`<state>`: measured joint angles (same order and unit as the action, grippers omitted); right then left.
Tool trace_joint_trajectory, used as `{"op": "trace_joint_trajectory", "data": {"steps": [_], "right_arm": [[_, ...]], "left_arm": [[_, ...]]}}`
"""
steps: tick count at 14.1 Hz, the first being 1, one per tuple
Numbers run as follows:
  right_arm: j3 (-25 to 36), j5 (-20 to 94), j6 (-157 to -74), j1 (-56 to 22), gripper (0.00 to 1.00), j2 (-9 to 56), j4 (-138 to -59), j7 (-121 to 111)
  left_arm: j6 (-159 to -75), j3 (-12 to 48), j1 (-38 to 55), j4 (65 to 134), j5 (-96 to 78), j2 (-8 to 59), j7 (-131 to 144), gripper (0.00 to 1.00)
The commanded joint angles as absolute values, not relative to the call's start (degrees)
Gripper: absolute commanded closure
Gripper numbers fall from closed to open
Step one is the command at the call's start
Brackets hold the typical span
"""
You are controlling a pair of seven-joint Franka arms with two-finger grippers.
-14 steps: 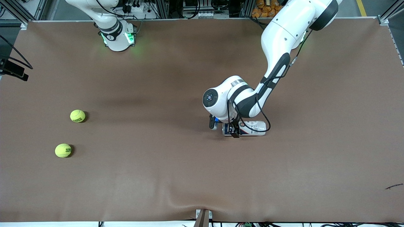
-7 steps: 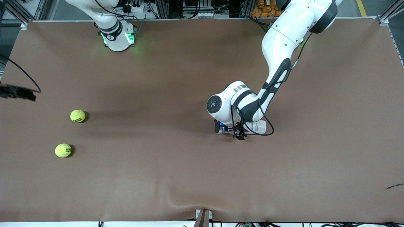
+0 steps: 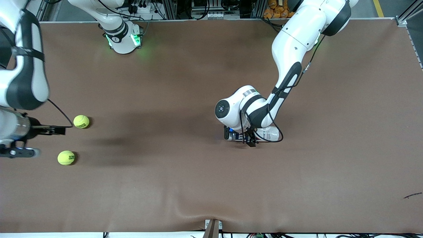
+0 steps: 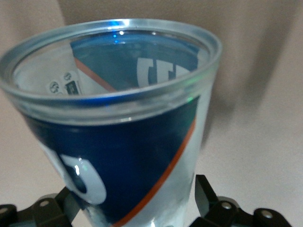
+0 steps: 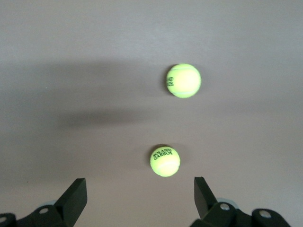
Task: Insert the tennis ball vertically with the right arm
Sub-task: 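Hold the can upright with the left gripper while the right gripper grasps a ball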
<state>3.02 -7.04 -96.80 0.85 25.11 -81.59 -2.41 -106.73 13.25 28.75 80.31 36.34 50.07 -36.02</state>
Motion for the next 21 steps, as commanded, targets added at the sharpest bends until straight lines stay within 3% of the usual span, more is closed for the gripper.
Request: {"op": "trace_joint_trajectory", "data": {"steps": [1,6,10,15,21], "right_arm": [[3.0,-8.5,-100.1,2.4,0.00,28.6,-79.2,-2.9],[3.0,-8.0,-110.3,8.4,0.00,37.9,-79.3,-9.5],[2.9,-7.6,-123.4,10.9,0.00,44.0,-79.7,-9.1],[3.0,-3.4,-123.2,11.3,0.00,45.8,-80.2,-8.9],[2.9,-2.8,-124.0,11.9,0.00,48.3,-80.2,-8.6]], "left_arm": [[-106.7,12.3,29.5,79.1,37.6,50.9,-35.2,0.22],[-106.8,12.3,29.5,79.1,38.4,51.2,-34.1,0.29],[-106.7,12.4,29.9,78.9,38.3,50.1,-34.0,0.29],[-107.2,14.4,32.1,73.4,37.5,49.0,-27.6,0.28],[-122.9,15.2,30.5,72.8,37.3,48.5,-15.6,0.29]]}}
